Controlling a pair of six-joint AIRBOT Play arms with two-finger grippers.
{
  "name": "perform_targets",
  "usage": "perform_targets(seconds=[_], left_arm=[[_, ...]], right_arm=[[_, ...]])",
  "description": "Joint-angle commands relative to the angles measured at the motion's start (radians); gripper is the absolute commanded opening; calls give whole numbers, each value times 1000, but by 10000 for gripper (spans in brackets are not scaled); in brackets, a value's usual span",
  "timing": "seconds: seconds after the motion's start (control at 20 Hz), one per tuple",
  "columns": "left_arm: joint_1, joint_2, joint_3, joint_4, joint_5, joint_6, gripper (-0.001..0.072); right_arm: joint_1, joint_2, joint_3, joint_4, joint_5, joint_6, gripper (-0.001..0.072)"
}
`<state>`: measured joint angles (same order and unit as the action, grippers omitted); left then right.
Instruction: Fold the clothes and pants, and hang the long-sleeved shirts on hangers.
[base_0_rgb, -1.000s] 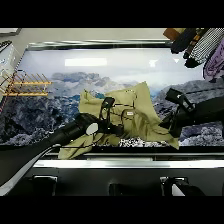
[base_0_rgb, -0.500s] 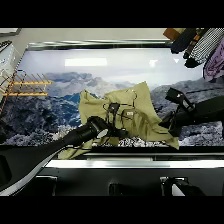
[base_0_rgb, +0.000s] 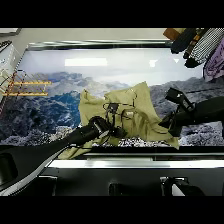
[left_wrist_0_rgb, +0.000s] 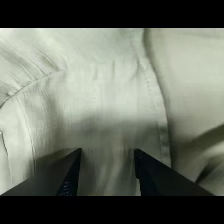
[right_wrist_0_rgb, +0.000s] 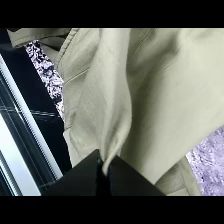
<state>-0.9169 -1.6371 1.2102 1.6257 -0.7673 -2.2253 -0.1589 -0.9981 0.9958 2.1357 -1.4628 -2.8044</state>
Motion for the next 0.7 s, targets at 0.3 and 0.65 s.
perform_targets(seconds=[0.3, 0.65], left_arm=[[-1, 26, 2, -36, -45, 0, 578], [-7, 13, 9, -37, 34, -1, 629]], right_arm=[[0, 1, 0, -1, 16, 0, 28], [0, 1, 0, -1, 17, 1, 29]])
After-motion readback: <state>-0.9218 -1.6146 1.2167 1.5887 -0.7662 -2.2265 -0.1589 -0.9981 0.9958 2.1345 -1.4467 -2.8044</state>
